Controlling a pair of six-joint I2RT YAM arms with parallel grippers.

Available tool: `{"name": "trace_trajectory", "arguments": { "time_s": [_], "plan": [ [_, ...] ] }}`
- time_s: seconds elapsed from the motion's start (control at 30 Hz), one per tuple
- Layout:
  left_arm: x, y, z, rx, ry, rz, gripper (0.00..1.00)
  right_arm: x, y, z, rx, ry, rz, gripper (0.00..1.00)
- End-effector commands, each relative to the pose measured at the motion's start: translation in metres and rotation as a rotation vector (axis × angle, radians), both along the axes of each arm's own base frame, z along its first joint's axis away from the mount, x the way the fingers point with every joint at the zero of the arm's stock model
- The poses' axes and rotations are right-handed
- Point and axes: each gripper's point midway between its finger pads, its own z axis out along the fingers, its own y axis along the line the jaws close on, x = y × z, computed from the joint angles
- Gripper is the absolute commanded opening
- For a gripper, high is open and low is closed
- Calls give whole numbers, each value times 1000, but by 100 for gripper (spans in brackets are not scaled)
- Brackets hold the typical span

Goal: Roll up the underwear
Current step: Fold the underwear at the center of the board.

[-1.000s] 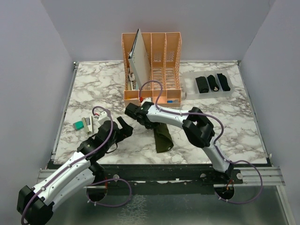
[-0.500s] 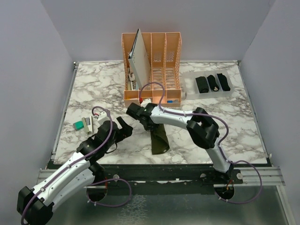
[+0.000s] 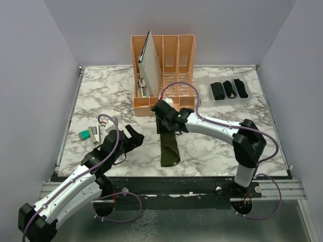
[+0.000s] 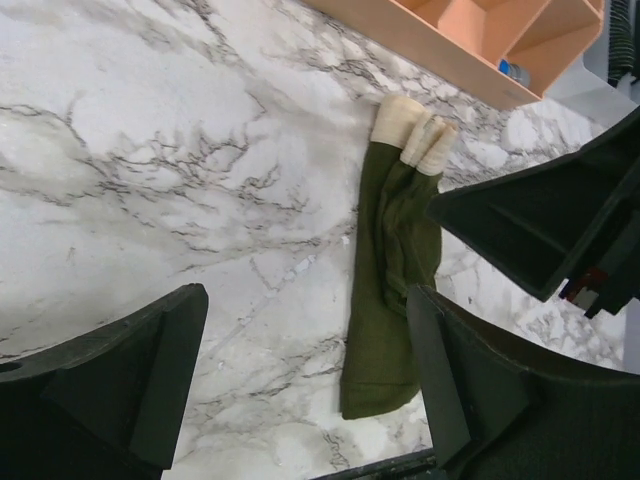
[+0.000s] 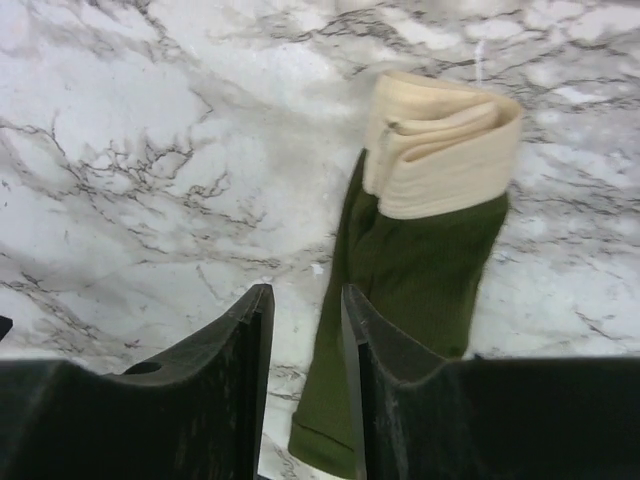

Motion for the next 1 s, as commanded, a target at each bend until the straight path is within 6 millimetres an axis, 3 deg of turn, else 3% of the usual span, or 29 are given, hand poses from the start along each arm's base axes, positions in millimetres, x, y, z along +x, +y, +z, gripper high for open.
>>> {"name": "trace_trajectory", "arguments": {
  "time_s": [0.0,0.17,0.4,0.77,0.97],
  "plan": [
    [0,-27,8,-83,-53,-133,86,13,-22,18,121,-22,-47,32],
    [-5,-68,5,-173,-65,-327,84,29,-49,15,259,6,-47,13],
    [0,-106,-23,-147,60,-484,84,48,-46,6,343,56,-14,10],
    [2,-118,-41,-148,129,-484,84,55,-18,-12,419,116,63,6],
    [1,-107,-51,-118,165,-430,83,66,-26,-41,326,135,3,6]
  ]
}}
